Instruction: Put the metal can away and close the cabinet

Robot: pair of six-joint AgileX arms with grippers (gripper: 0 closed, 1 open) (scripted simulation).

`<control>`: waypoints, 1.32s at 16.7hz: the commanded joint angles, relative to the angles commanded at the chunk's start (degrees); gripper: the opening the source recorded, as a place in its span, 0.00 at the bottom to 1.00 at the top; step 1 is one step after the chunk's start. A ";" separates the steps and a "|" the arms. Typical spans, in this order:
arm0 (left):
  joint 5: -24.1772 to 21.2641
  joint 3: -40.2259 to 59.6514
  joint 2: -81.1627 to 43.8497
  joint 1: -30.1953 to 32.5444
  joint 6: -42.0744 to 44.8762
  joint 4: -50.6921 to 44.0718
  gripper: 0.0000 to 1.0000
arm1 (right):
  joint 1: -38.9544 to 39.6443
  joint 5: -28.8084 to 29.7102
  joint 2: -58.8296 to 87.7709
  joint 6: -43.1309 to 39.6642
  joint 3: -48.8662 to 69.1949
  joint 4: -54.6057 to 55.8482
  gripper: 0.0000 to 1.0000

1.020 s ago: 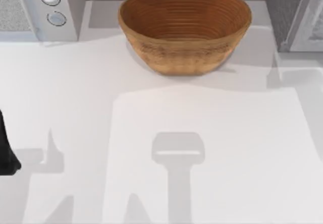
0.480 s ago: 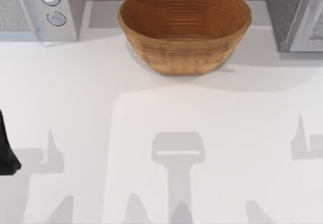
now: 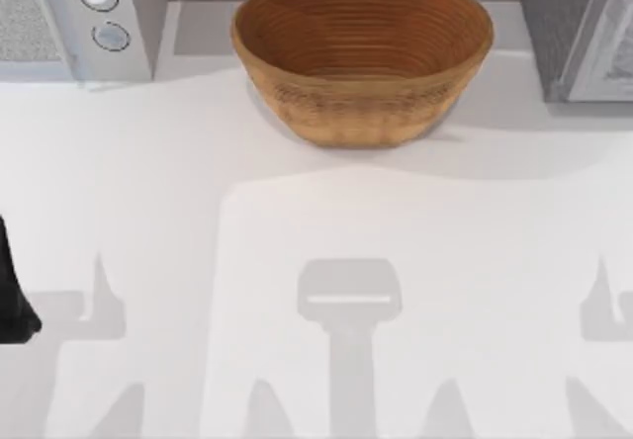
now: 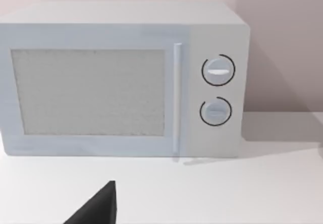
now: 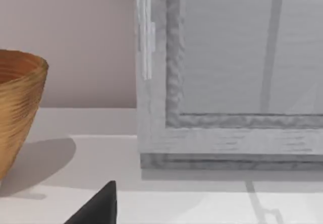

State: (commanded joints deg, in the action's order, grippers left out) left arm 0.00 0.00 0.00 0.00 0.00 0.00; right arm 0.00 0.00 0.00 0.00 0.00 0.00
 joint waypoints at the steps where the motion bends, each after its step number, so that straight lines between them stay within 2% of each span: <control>1: 0.00 0.00 0.00 0.00 0.00 0.00 1.00 | 0.00 0.00 0.00 0.00 0.00 0.00 1.00; 5: 0.00 0.00 0.00 0.00 0.00 0.00 1.00 | -0.34 -0.50 0.87 -0.02 0.33 0.55 1.00; 9: 0.00 0.00 0.00 0.00 0.00 0.00 1.00 | -6.63 -6.55 9.37 0.16 3.37 8.42 1.00; 22: 0.00 0.00 0.00 0.00 0.00 0.00 1.00 | -45.17 -44.50 68.58 1.00 16.00 52.68 1.00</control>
State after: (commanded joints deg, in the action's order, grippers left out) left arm 0.00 0.00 0.00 0.00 0.00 0.00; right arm -45.17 -44.50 68.58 1.00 16.00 52.68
